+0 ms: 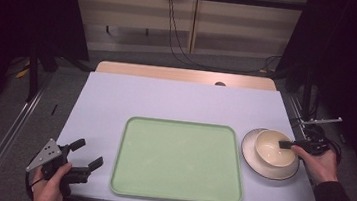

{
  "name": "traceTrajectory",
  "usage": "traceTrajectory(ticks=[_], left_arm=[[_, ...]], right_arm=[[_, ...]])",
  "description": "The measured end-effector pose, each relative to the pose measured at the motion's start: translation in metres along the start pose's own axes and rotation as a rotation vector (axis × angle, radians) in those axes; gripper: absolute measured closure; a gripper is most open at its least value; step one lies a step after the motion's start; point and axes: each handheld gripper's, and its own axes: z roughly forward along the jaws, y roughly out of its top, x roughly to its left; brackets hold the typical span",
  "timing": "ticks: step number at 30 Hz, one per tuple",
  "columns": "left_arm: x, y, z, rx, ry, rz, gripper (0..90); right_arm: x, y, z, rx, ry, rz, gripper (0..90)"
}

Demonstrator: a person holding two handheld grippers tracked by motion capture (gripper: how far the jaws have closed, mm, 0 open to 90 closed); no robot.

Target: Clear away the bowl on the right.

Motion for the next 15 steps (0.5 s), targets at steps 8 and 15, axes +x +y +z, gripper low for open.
traceTrajectory(ticks=[8,15], left_arm=[[-0.0008,-0.0001,0.0007,-0.007,0.001,-0.013,1.4],[-0.0007,-0.0003,-0.0005,-0.007,-0.002,-0.011,1.4]], right_arm=[[-0.0013,-0.0014,-0.0024,-0.013,-0.001,0.007,84.0],[-0.0024,-0.0009,-0.0036,-0.024,0.011,0.007,83.8]])
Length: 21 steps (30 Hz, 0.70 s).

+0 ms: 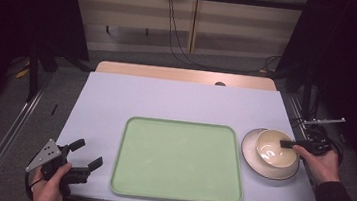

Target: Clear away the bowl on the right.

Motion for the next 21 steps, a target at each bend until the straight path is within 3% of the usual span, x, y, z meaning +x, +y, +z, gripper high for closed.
traceTrajectory(ticks=[5,21], left_arm=[[0.0000,-0.0003,-0.0011,-0.004,0.009,-0.001,1.4],[-0.0007,-0.0001,-0.0009,-0.006,0.006,0.000,1.6]], right_arm=[[0.0010,0.0010,0.0004,-0.002,0.028,0.009,83.7],[0.0010,0.0020,-0.0084,-0.036,0.043,0.015,83.7]])
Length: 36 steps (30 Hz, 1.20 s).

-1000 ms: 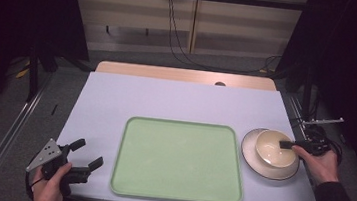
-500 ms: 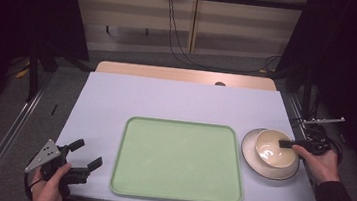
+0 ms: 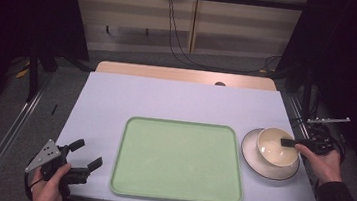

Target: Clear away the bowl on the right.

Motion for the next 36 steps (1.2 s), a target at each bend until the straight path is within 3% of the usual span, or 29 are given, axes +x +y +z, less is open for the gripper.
traceTrajectory(ticks=[19,36], left_arm=[[0.000,0.000,0.000,-0.001,0.001,0.000,1.6],[0.000,0.000,0.000,0.004,0.000,0.006,1.5]], right_arm=[[0.004,0.004,-0.011,-0.045,0.040,-0.010,83.7],[0.011,0.008,-0.019,-0.091,0.045,-0.031,83.5]])
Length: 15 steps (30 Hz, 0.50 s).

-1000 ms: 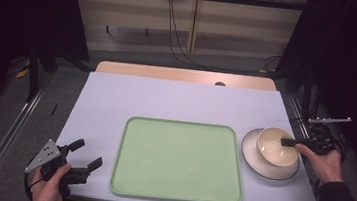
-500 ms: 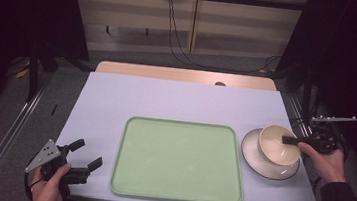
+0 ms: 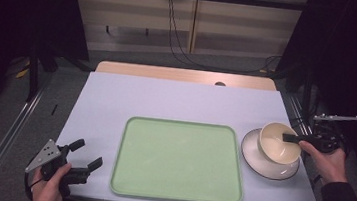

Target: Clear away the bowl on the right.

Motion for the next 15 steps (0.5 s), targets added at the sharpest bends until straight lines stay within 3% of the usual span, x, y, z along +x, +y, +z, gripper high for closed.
traceTrajectory(ticks=[15], left_arm=[[0.000,0.000,0.000,-0.005,0.000,-0.006,1.5]], right_arm=[[0.011,0.007,-0.003,-0.029,0.041,-0.007,83.4]])
